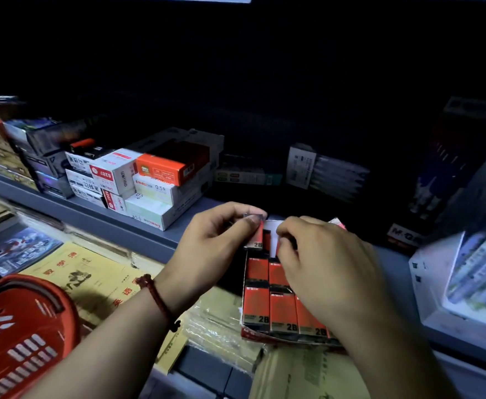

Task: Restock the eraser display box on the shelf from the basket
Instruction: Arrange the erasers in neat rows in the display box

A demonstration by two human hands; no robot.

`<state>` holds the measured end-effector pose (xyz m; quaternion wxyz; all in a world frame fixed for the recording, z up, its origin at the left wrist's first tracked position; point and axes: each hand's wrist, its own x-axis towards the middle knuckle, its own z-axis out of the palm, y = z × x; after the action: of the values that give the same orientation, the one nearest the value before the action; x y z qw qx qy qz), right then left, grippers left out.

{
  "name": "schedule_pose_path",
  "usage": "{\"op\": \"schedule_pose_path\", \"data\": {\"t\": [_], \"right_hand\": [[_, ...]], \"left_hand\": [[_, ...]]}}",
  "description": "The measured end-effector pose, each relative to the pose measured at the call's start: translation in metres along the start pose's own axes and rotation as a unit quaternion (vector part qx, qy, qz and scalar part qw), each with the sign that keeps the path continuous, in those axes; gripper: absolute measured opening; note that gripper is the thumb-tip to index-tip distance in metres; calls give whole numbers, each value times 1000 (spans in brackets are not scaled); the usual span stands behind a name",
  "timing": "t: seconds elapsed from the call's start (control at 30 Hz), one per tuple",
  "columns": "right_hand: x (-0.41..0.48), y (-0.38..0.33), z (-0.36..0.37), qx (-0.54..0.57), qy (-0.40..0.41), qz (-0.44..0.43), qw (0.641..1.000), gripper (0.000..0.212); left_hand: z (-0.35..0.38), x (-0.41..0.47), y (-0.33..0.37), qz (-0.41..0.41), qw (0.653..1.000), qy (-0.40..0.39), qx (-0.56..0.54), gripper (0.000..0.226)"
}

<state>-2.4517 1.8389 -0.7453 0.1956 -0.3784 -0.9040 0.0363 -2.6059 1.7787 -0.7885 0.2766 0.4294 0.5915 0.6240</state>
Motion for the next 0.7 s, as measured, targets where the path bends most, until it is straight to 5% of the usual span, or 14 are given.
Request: {"op": "schedule_pose_path", "data": {"t": [0.23, 0.43, 0.57, 0.7], "right_hand": [[2, -2, 0, -36, -60, -7, 998, 37], [2, -1, 3, -53, -78, -19, 995, 36], [1, 0, 6, -56, -71, -23, 996, 25], [1, 0, 3, -35, -65, -24, 997, 23]], "left_hand": [[0, 1, -4, 10, 999, -2, 34, 12], [2, -1, -7, 31, 999, -8, 31, 30], [1, -2, -7, 47, 998, -13, 43, 8], [1, -5, -4, 59, 996, -35, 61, 9]]}}
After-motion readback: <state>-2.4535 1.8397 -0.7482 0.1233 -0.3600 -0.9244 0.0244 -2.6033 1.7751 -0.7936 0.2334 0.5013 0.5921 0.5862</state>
